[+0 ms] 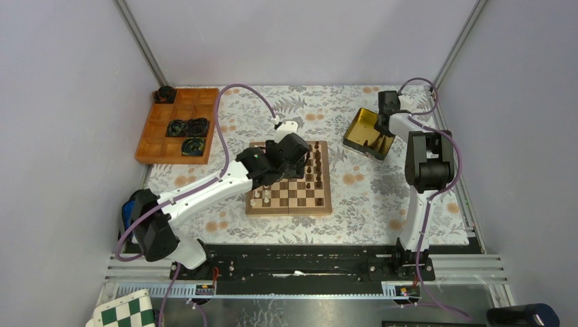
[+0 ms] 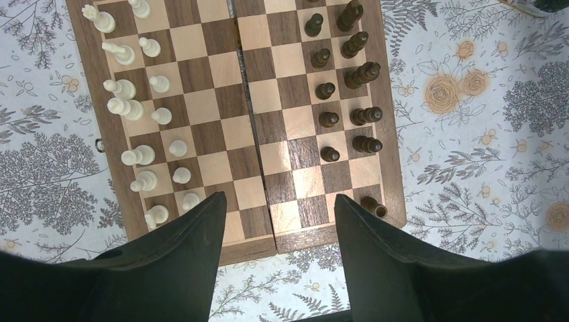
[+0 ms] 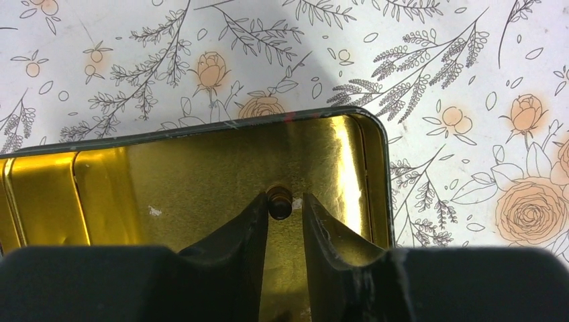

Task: Set up the chess pieces on the board
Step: Pick up the chess piece from the storage box.

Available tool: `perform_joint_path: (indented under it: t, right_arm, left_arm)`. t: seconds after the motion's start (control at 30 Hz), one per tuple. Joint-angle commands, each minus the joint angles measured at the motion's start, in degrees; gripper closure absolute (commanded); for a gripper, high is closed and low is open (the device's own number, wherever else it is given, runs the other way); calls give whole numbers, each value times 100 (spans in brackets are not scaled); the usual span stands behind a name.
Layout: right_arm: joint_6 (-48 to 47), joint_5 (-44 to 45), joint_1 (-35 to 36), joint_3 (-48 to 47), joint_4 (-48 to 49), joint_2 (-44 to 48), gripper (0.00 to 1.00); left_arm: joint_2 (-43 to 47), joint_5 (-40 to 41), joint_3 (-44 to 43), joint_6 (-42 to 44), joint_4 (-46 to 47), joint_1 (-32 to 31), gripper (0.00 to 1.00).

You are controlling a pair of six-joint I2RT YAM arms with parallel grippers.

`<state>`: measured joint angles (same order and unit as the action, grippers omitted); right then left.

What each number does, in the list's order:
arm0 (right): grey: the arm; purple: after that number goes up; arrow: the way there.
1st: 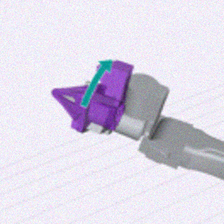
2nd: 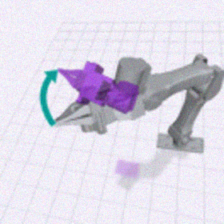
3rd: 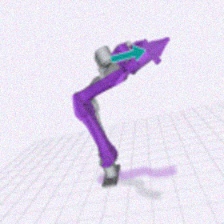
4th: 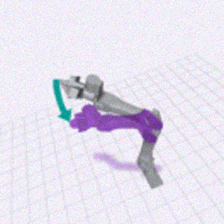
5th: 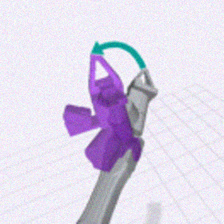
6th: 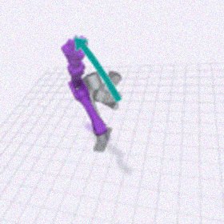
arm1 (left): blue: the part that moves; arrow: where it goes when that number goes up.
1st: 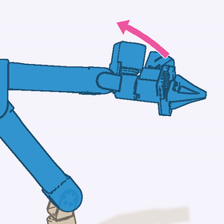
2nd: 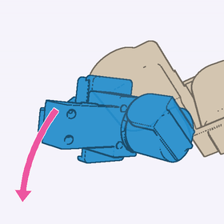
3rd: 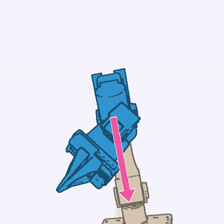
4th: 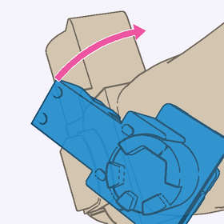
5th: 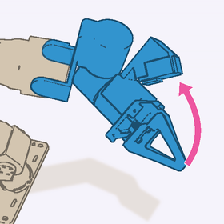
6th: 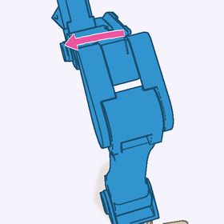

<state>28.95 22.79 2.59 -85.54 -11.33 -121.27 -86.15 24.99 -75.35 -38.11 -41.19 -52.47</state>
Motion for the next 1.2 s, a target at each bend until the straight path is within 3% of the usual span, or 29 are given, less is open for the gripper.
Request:
perform_joint_path:
  t: [0.0, 0.13, 0.37, 0.77, 1.17]
  right_arm:
    - [-140, -2, -39, -320, 72, -69, 68]
    - [-200, -16, -39, -316, 93, -75, 73]
    - [-278, -54, -37, -301, 109, -74, 93]
    - [-570, -154, 93, 143, 288, 672, 96]
    - [-838, 60, 1074, 821, -4, 1888, 97]
  left_arm:
    - [203, 223, 81, -78, 41, -18, 32]
    - [238, 227, 129, -82, 38, -24, 32]
    - [281, 252, 220, -92, 37, -23, 32]
    - [485, 212, 416, -221, 33, -18, 32]
    - [660, 230, 458, -479, -111, -24, 32]
